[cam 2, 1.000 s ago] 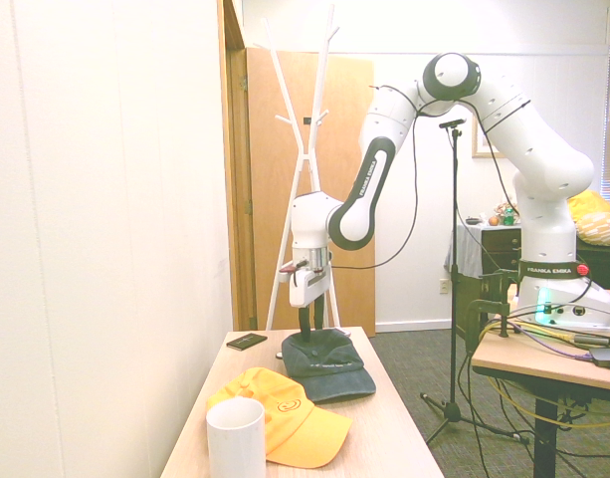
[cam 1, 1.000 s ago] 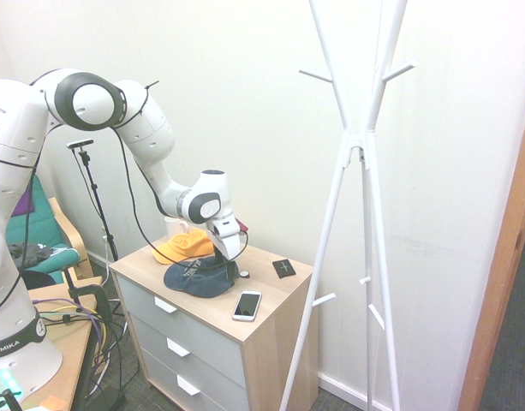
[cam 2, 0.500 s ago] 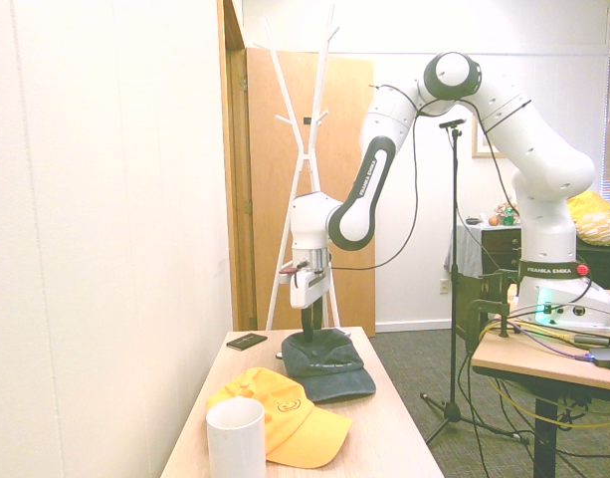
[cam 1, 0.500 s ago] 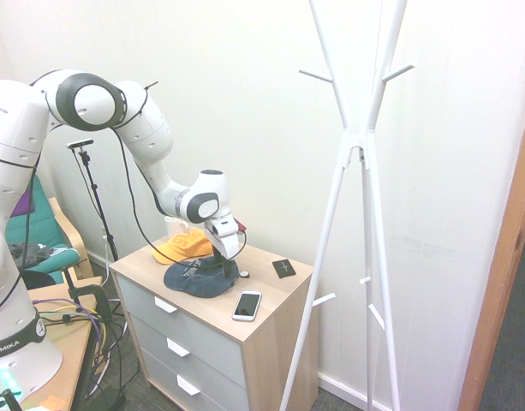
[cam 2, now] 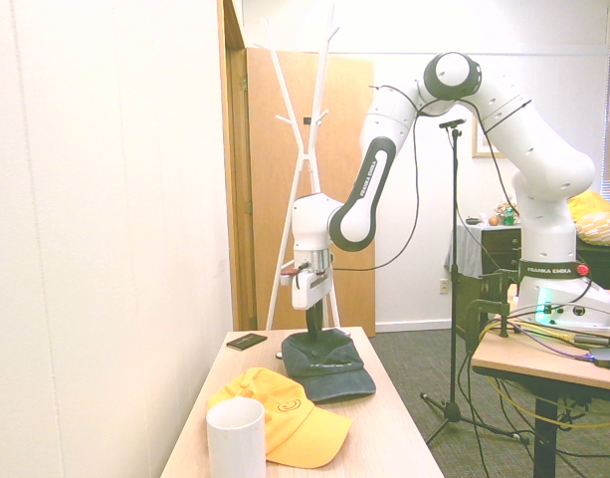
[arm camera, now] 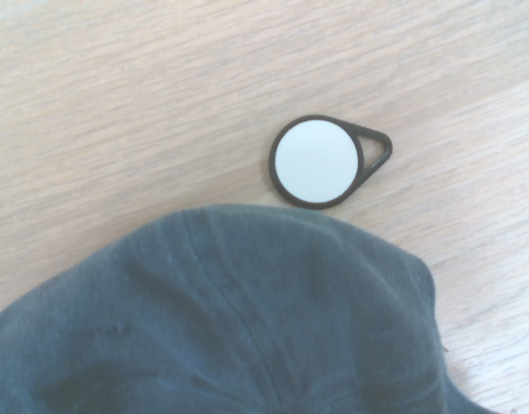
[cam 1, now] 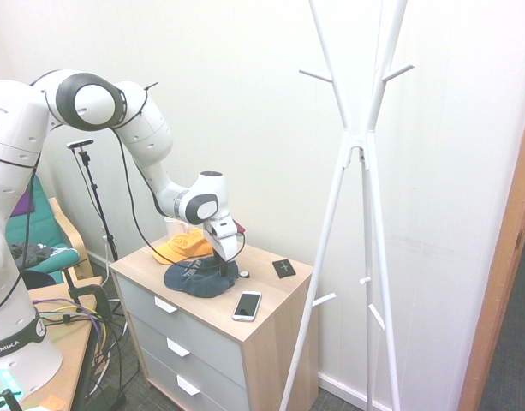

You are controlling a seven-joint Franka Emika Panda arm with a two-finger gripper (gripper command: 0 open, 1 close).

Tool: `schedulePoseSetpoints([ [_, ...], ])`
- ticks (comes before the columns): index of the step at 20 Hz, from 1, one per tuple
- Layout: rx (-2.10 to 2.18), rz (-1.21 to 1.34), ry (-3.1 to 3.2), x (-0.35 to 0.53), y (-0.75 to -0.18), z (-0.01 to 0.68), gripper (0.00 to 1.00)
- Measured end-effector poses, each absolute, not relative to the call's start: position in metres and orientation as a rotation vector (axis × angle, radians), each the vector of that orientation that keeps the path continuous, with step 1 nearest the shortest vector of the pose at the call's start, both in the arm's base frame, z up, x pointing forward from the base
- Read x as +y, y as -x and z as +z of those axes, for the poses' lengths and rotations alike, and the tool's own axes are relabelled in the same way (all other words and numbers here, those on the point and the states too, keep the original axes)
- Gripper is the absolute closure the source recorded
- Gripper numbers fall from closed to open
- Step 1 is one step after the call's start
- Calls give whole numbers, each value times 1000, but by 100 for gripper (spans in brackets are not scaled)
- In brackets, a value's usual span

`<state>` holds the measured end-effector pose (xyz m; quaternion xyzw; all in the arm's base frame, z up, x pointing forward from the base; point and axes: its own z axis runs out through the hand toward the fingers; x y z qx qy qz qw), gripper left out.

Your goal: Hang the cap

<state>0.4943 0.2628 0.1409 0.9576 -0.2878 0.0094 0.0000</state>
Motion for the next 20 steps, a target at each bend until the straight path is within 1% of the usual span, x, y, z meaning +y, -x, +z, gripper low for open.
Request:
schedulePoseSetpoints([
  [7, -903, 39, -3005, 259, -497, 142, 100],
  [11, -848, 71, -2987, 258, -500, 164, 100],
  [15, -654, 142, -2898, 268, -493, 228, 100],
  [20, -448, 331, -2715, 291, -464, 364, 100],
])
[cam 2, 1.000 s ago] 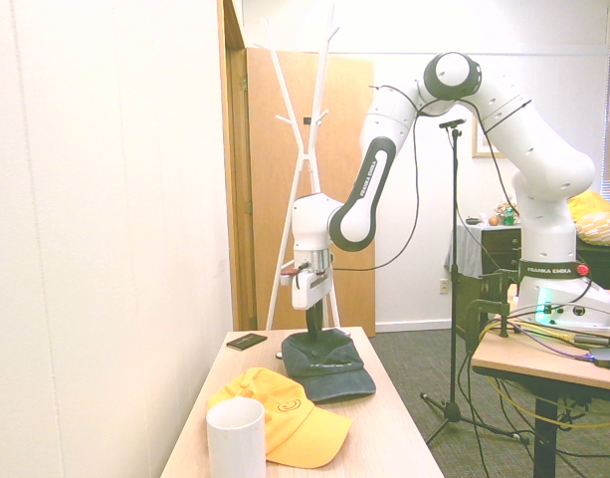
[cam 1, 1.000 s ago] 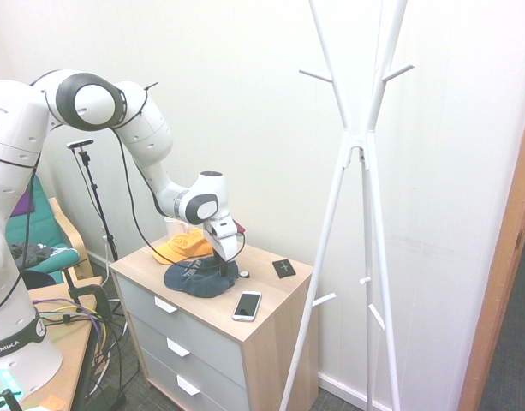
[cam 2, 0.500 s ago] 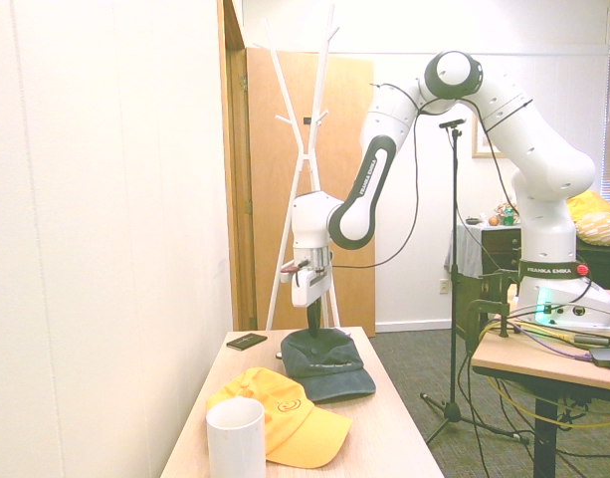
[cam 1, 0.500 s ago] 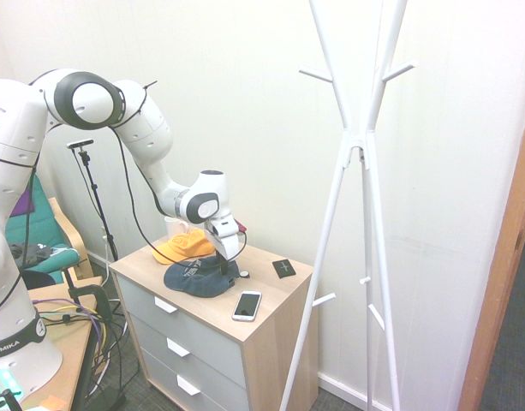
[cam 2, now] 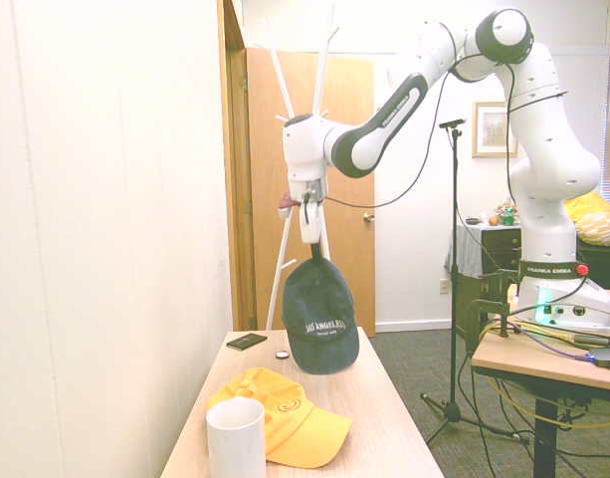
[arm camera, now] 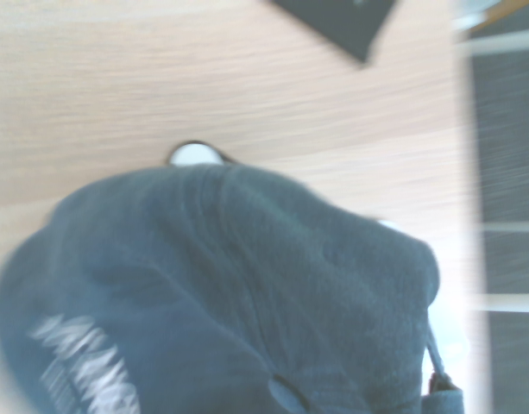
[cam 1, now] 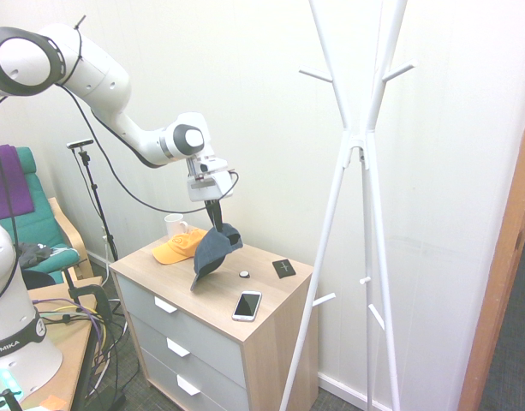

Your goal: Hang the cap

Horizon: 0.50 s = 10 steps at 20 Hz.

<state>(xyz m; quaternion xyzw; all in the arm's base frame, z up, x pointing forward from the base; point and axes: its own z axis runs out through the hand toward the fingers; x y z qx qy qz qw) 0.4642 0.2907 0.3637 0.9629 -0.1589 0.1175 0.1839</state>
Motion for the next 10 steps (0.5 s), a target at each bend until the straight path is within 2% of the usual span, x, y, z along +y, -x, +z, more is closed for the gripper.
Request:
schedulePoseSetpoints([
  [6, -405, 578, -2356, 256, -456, 555, 100],
  [10, -416, 697, -2117, 220, -474, 642, 100],
])
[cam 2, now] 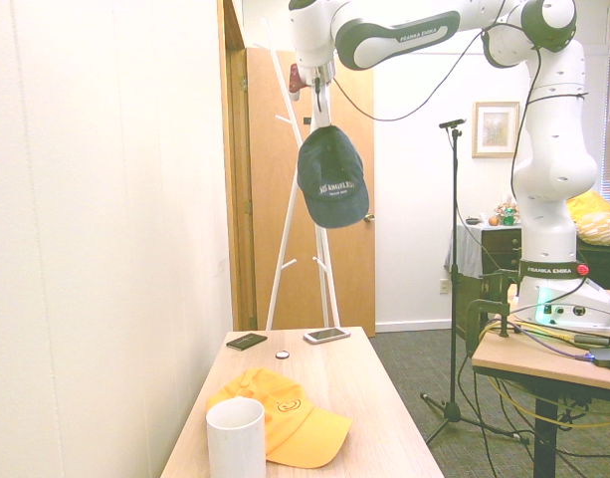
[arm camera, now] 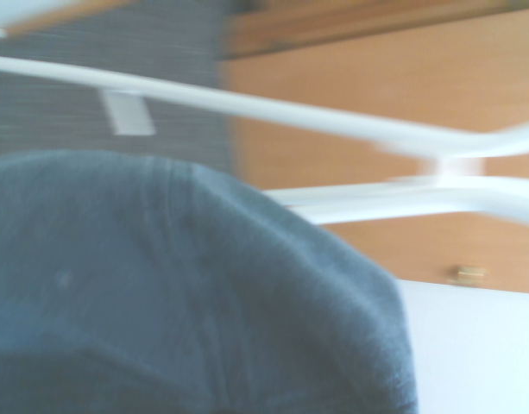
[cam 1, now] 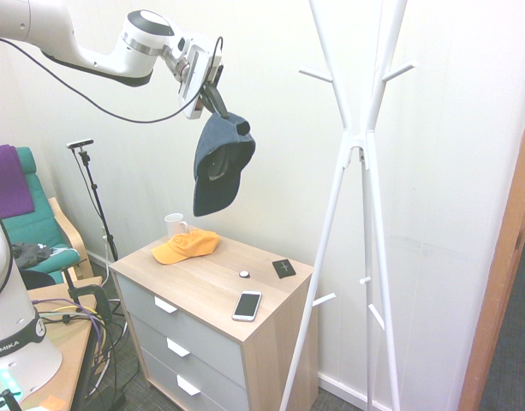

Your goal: Hang the cap

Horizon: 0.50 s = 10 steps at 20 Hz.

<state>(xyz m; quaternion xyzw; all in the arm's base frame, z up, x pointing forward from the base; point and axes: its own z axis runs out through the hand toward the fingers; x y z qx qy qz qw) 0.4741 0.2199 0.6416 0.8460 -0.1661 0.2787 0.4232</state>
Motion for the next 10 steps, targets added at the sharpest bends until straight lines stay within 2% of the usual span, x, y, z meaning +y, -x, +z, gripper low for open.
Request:
schedulePoseSetpoints([
  [6, -525, 831, -1960, 168, -485, 760, 100],
  [10, -605, 813, -1952, 134, -501, 781, 100],
])
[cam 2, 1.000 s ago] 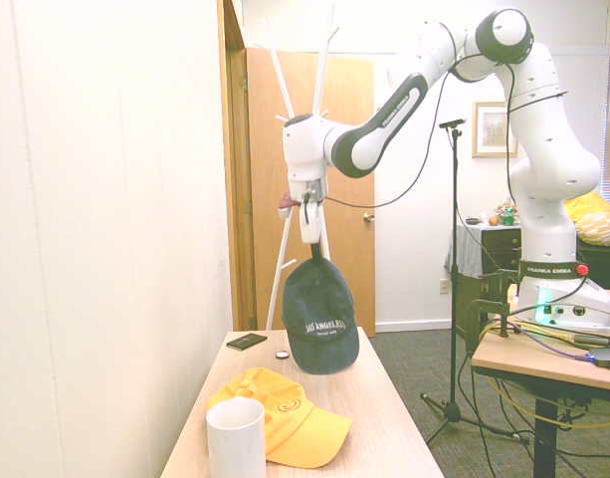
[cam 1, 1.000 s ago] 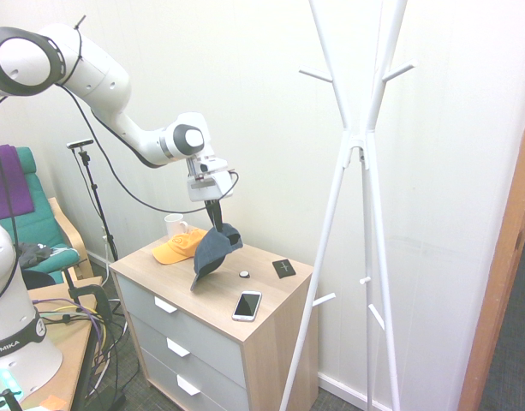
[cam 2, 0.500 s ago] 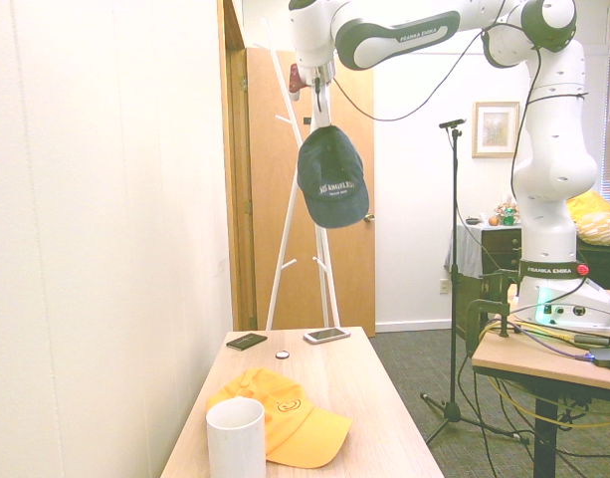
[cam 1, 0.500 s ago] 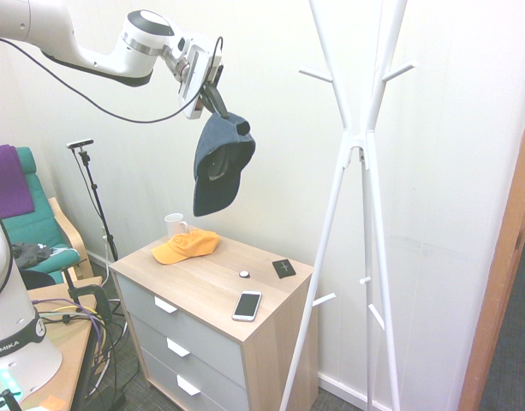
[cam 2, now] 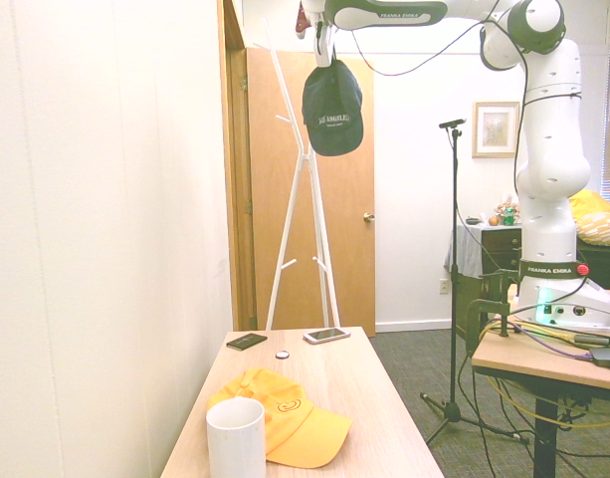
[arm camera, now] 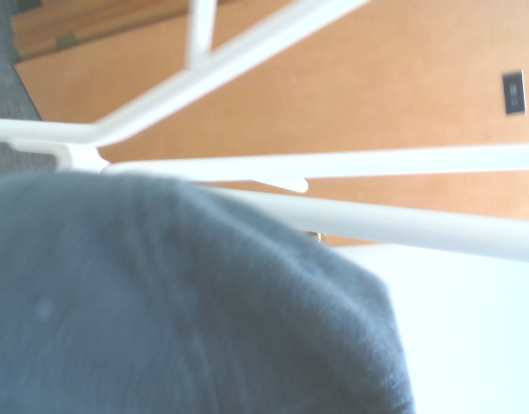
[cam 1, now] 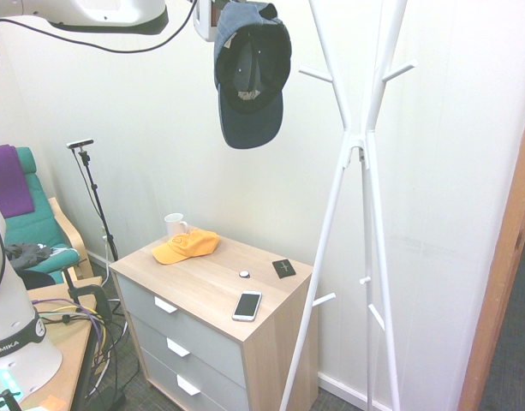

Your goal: Hang the cap

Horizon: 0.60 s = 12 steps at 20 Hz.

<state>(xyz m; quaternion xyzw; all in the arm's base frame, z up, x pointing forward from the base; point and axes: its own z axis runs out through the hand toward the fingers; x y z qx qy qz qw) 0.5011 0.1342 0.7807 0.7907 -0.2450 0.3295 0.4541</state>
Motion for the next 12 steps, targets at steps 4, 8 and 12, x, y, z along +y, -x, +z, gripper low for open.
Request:
schedulePoseSetpoints([
  [4, -614, 777, -1948, 107, -536, 755, 100],
  [8, -631, 741, -1965, 84, -566, 726, 100],
  [12, -677, 703, -1979, 80, -572, 702, 0],
])
